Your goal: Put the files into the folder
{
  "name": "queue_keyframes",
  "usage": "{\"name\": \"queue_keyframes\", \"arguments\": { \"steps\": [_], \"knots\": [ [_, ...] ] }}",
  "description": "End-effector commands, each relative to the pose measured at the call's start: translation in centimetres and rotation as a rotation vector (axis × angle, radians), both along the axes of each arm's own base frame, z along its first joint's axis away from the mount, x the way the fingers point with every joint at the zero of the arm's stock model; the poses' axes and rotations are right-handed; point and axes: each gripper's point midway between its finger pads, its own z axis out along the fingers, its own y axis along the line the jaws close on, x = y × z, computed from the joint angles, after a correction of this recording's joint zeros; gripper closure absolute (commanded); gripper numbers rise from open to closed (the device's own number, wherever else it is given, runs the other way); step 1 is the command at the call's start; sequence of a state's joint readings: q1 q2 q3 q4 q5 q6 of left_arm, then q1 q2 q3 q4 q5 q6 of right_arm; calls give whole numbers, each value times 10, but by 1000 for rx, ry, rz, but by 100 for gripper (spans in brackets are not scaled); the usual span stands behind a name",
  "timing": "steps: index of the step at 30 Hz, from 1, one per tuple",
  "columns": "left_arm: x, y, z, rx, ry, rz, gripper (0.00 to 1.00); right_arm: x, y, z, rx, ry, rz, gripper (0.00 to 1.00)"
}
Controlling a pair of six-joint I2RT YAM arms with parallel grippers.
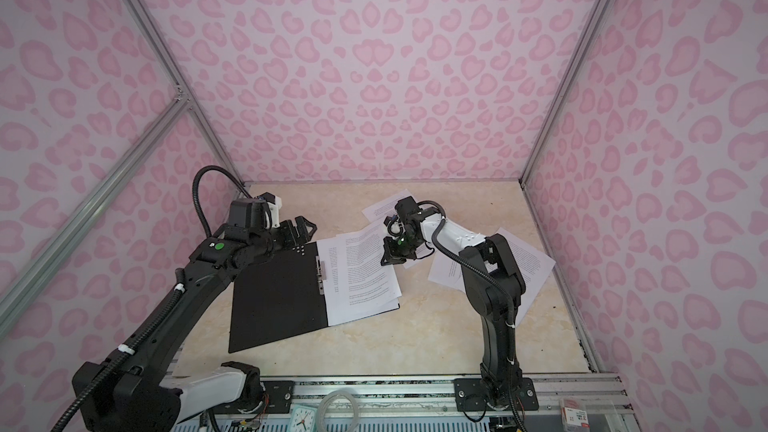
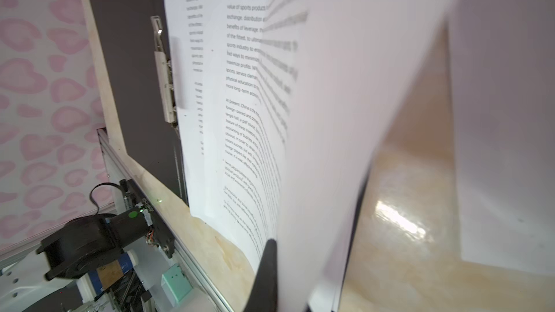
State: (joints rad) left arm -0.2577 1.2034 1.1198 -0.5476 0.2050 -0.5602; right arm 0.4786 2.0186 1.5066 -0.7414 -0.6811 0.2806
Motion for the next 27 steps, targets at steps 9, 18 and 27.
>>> {"name": "queue_keyframes", "arguments": {
  "steps": [9, 18, 27],
  "knots": [
    [-8, -21, 5, -47, 18, -37, 2, 3, 22, -12, -40, 8, 72, 100],
    [-12, -18, -6, -28, 37, -33, 2, -5, 29, -15, -38, 20, 91, 100],
    [-8, -19, -8, -21, 44, -33, 2, -9, 30, -18, -39, 35, 97, 100]
  ]
}}
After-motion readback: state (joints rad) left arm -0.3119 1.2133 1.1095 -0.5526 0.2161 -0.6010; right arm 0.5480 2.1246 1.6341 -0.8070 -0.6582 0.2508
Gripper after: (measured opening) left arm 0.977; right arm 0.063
